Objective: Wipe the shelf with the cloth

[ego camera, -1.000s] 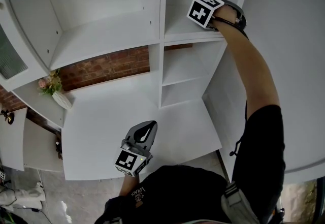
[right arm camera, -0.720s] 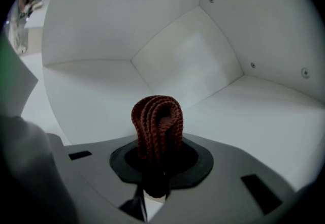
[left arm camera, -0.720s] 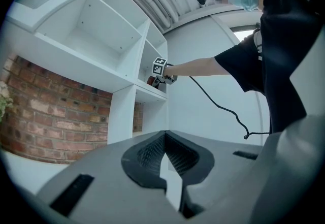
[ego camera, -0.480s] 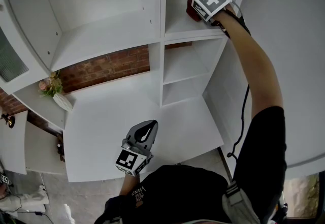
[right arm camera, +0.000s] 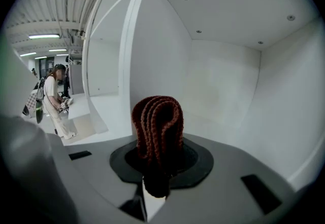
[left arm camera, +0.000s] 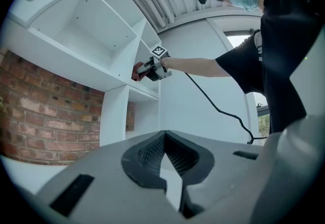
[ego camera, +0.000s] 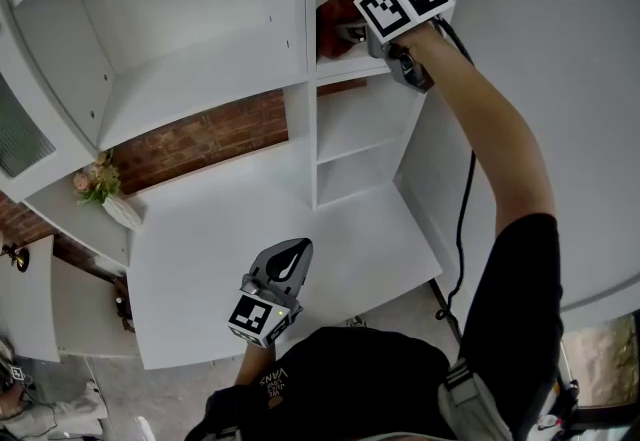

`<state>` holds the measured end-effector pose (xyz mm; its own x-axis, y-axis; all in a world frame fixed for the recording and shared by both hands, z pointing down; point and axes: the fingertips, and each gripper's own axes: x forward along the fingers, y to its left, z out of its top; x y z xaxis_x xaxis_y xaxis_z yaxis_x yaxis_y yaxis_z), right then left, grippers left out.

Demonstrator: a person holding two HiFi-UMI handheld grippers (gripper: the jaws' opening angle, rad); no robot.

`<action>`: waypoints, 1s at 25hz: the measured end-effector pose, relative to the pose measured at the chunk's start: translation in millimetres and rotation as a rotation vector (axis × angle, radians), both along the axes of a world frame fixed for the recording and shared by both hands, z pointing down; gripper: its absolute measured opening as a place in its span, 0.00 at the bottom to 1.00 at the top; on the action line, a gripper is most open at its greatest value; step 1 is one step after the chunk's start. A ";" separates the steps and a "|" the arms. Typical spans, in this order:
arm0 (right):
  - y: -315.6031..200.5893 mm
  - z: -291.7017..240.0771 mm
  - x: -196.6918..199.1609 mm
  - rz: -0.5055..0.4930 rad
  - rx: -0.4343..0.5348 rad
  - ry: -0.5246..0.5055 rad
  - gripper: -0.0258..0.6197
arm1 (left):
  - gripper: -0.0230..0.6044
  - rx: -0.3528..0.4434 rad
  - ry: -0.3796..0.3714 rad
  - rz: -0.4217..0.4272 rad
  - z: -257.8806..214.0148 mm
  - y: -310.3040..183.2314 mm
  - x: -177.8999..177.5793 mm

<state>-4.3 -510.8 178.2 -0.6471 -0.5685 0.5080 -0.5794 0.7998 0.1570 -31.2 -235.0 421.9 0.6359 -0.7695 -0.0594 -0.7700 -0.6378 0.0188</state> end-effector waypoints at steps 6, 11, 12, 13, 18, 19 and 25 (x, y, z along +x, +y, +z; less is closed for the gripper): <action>16.0 13.1 -15.5 -0.020 -0.014 0.037 0.15 | 0.04 -0.004 0.008 0.020 -0.6 5.5 -3.0; 5.9 18.9 -8.0 0.007 0.027 0.114 0.15 | 0.04 -0.004 0.015 0.018 0.2 4.7 -4.6; 2.5 19.0 -3.2 0.017 0.034 0.126 0.15 | 0.04 -0.003 0.015 0.016 0.4 4.1 -5.0; -1.4 19.0 2.8 0.031 0.041 0.138 0.15 | 0.04 -0.003 0.016 0.015 0.5 3.4 -5.3; -23.8 18.6 48.0 0.133 0.070 0.189 0.15 | 0.04 -0.007 0.020 0.014 1.3 -0.2 -2.0; -28.2 18.5 57.8 0.153 0.072 0.193 0.15 | 0.04 -0.008 0.021 0.016 1.6 -1.6 -0.5; -45.8 17.8 116.9 0.258 0.067 0.200 0.15 | 0.04 -0.015 0.019 0.031 4.7 -9.8 10.9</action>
